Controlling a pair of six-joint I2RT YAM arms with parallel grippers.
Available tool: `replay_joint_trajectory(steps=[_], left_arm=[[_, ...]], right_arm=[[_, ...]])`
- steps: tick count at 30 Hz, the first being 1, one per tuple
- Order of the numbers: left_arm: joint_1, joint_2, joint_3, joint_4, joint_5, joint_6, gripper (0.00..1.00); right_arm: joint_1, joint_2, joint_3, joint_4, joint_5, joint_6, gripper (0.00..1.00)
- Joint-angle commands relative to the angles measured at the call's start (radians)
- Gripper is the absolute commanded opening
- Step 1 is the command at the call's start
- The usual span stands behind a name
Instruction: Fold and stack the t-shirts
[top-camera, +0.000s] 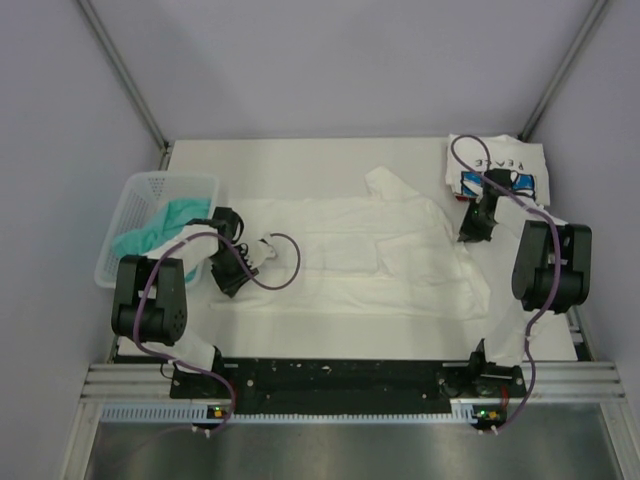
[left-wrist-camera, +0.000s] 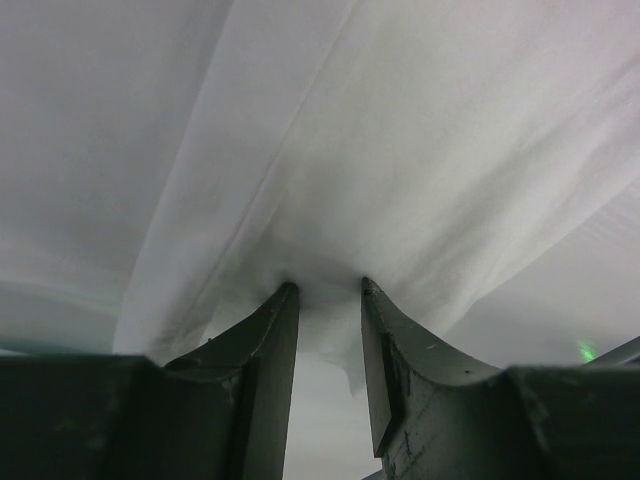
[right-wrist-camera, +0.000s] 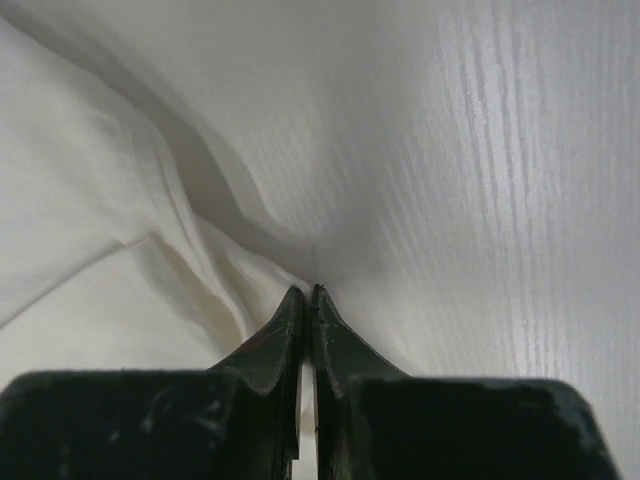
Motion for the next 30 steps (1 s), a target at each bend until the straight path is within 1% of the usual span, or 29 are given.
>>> replay_joint_trajectory(steps=[1,4,8,11,16,20,22,24,27,28,30], left_arm=[[0.025,0.056,-0.023,0.051,-0.024,0.018,0.37],[0.028,0.065,-0.023,0.053,-0.032,0.021,0.37],[0.034,0.071,-0.023,0.051,-0.033,0.019,0.37],[0.037,0.074,-0.026,0.045,-0.032,0.024,0.37],[0.038,0.079,-0.026,0.044,-0.035,0.027,0.37],[0.040,0.074,-0.027,0.042,-0.035,0.027,0.37],[0.040,0.071,-0.026,0.036,-0.033,0.025,0.37],[0.040,0.062,-0.026,0.031,-0.033,0.027,0.37],[0.040,0.037,-0.014,0.005,-0.024,0.030,0.37],[0.040,0.025,-0.004,-0.010,-0.016,0.033,0.37],[0.040,-0.007,0.020,-0.042,0.016,0.044,0.38]], right_arm=[[-0.003,-0.001,0.122,0.030,0.148,-0.047,0.00],[-0.003,0.062,0.208,0.026,0.197,-0.099,0.00],[-0.003,0.128,0.284,0.004,0.249,-0.145,0.00],[-0.003,0.133,0.301,0.000,0.284,-0.174,0.09],[-0.003,0.138,0.311,-0.001,0.355,-0.217,0.17],[-0.003,0.168,0.365,-0.007,0.395,-0.248,0.17],[-0.003,0.172,0.405,-0.069,0.436,-0.214,0.18],[-0.002,0.132,0.404,-0.117,0.450,-0.165,0.18],[-0.002,-0.015,0.306,-0.155,0.444,-0.064,0.20],[-0.002,-0.079,0.261,-0.166,0.421,-0.024,0.23],[-0.002,-0.225,0.169,-0.186,0.364,0.045,0.36]])
